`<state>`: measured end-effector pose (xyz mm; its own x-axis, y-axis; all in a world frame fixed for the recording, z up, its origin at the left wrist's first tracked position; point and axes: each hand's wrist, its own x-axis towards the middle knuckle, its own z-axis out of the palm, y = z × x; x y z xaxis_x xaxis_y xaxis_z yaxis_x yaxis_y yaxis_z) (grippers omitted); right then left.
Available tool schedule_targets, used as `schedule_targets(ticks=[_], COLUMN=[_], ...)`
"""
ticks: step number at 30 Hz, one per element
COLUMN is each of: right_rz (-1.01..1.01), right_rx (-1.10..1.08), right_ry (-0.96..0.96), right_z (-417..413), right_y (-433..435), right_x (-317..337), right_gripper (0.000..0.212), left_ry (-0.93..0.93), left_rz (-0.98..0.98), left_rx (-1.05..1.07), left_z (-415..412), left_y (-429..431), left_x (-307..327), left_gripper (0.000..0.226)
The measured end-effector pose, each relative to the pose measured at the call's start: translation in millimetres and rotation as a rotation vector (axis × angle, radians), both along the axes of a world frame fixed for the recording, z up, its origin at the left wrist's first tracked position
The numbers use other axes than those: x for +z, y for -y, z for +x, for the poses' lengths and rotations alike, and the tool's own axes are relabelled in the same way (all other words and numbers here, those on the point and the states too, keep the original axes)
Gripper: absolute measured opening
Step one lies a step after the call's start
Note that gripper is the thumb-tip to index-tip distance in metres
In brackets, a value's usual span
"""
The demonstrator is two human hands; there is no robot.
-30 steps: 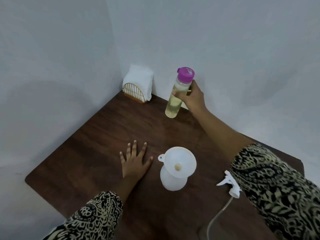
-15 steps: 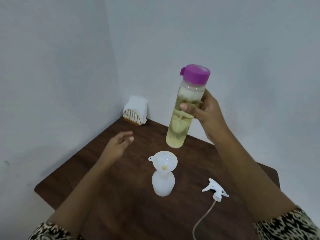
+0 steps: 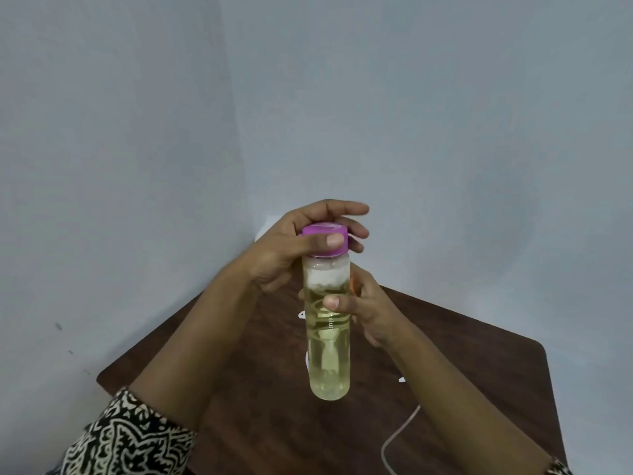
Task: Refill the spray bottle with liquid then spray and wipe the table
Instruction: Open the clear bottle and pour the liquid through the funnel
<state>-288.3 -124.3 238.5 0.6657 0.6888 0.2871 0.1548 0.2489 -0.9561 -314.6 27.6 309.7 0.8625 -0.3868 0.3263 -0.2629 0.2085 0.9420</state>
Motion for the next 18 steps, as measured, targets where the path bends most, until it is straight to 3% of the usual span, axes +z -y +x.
schedule_targets(ticks=[3, 8, 18], right_rz=[-0.012, -0.026, -0.052], right_rx=[-0.044, -0.109, -0.369], right_ry=[0.015, 0.047, 0.213], right_z=[-2.3, 3.7, 4.7], right_y=[0.5, 1.8, -3.3], right_x=[1.7, 11.9, 27.8], right_gripper=[0.041, 0.029, 0.027], left_ry=[0.035, 0.140, 0.206], left_rz=[-0.024, 0.015, 0.115], left_rx=[0.074, 0.264, 0.472], left_z=[-1.3, -2.3, 8.5], left_y=[7.0, 14.0, 29.4], left_x=[-1.8, 6.1, 19.8], left_gripper=[0.035, 0.041, 0.029])
